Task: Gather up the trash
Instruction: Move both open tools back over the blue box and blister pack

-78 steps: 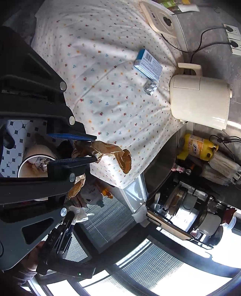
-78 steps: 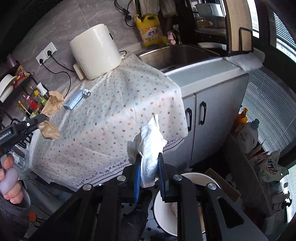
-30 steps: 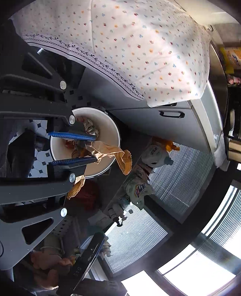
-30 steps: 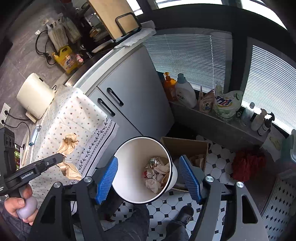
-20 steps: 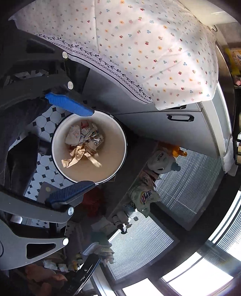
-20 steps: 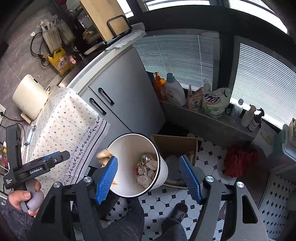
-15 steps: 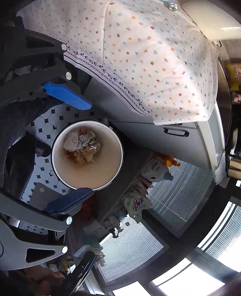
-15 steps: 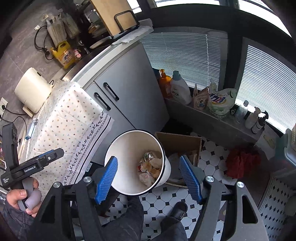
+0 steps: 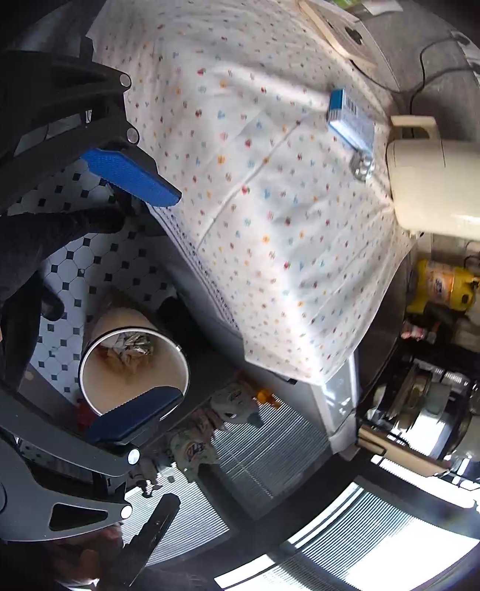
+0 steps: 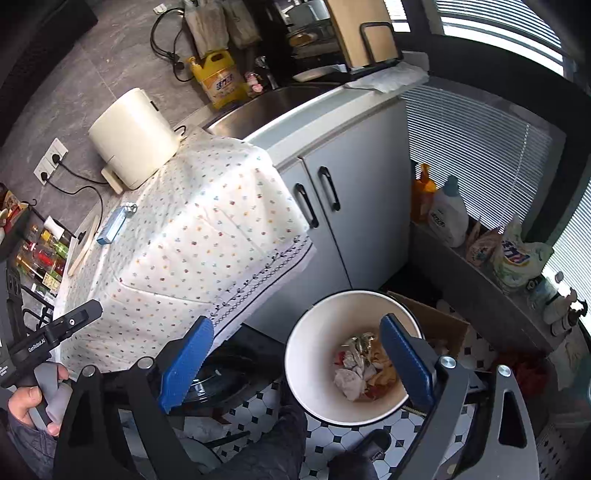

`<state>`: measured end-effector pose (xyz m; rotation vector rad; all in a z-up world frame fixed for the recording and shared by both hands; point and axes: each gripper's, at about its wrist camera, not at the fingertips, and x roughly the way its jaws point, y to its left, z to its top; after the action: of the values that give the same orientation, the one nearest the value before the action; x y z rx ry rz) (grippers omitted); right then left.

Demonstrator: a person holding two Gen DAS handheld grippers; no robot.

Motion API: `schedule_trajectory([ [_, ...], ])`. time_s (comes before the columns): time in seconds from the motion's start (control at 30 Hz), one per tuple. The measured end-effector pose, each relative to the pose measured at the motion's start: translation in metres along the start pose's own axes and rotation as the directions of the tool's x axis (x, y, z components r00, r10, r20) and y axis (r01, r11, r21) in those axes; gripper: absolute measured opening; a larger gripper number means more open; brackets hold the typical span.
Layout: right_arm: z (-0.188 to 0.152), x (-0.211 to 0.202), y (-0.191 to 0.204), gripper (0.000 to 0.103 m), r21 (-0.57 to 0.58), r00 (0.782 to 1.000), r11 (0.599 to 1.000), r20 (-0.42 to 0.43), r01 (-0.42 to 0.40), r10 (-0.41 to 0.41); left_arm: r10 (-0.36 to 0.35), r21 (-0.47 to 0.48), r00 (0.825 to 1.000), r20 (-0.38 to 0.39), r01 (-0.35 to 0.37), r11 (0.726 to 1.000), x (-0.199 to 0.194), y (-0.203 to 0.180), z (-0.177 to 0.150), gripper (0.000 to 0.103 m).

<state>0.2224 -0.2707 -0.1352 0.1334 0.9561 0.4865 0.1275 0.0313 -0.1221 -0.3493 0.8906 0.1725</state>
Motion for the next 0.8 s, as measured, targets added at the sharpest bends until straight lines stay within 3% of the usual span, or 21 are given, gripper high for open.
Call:
schedule_trajectory([
  [0.17,0.022,0.013,0.048,0.095,-0.069,0.999,0.996,0.007,-0.052,0.052,0.042,-0.075,0.997,0.063,-0.037,0.997,-0.024,0.042,0.01,0.097],
  [0.4,0.05,0.037,0.111,0.095,-0.159,0.994,0.981,-0.016,-0.11,0.109,0.102,-0.164,0.987,0.121,-0.081,0.983,-0.045,0.094,0.025,0.097],
  [0.8,0.087,0.099,0.214,0.095,-0.295,0.979,0.934,-0.094,-0.2,0.18,0.178,-0.259,0.971,0.161,-0.132,0.957,-0.051,0.16,0.055,0.097],
])
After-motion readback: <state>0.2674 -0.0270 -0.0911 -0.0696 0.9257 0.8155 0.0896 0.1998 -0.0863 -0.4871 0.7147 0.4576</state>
